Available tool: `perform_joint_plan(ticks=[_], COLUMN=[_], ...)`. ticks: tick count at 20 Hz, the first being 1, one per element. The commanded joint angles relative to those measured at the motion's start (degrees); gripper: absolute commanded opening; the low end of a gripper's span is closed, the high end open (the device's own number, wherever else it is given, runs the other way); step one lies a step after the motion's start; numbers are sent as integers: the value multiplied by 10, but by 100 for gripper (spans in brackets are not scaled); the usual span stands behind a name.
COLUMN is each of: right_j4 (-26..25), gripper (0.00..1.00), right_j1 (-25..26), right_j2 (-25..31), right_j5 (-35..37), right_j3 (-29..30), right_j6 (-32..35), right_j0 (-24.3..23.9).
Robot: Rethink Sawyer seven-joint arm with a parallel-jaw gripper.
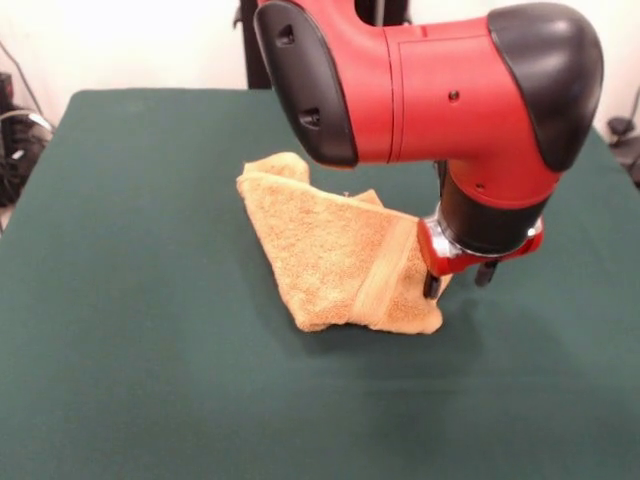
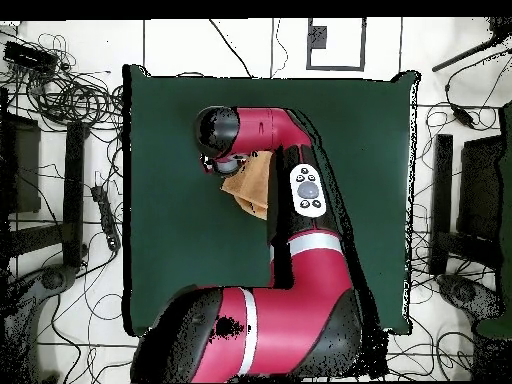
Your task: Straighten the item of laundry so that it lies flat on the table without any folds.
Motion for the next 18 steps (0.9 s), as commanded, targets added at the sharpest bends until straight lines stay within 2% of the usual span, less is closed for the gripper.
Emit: perform_joint_plan(ticks=[1, 11, 18], right_j4=[-28, -42, -73], gripper=[100, 100, 100], right_j1=[26, 35, 34], right_j2=[5, 6, 2], right_j5=[24, -16, -27], right_j3=[9, 18, 16], right_j6=[-34, -38, -69], right_j0=[-2, -8, -18])
